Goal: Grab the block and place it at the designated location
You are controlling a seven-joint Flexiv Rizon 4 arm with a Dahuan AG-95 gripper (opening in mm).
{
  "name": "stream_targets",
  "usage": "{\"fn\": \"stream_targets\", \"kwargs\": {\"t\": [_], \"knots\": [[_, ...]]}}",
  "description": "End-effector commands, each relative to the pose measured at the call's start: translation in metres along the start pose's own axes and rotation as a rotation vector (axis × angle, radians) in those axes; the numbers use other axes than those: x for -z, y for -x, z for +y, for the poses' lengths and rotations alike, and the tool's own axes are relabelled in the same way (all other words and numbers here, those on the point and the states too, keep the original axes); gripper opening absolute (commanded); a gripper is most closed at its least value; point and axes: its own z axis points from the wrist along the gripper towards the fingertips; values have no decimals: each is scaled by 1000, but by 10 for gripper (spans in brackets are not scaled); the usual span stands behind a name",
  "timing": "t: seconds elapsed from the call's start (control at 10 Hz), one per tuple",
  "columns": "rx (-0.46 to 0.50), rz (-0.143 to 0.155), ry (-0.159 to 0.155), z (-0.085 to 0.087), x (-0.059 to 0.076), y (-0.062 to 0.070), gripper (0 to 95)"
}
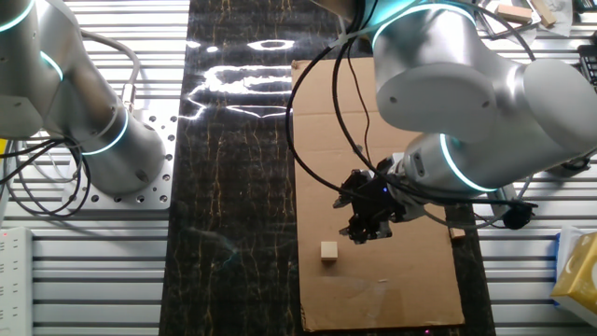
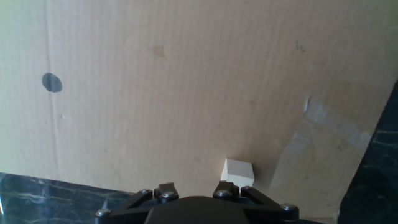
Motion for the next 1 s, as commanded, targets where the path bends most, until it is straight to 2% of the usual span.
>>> {"fn": "stream_targets", "kwargs": {"t": [0.1,0.4,1.0], "knots": [[-3,-2,1,0,0,0,380],[-9,-10,3,2,-3,-3,380],[-15,-1,3,4,-9,-9,380]]}}
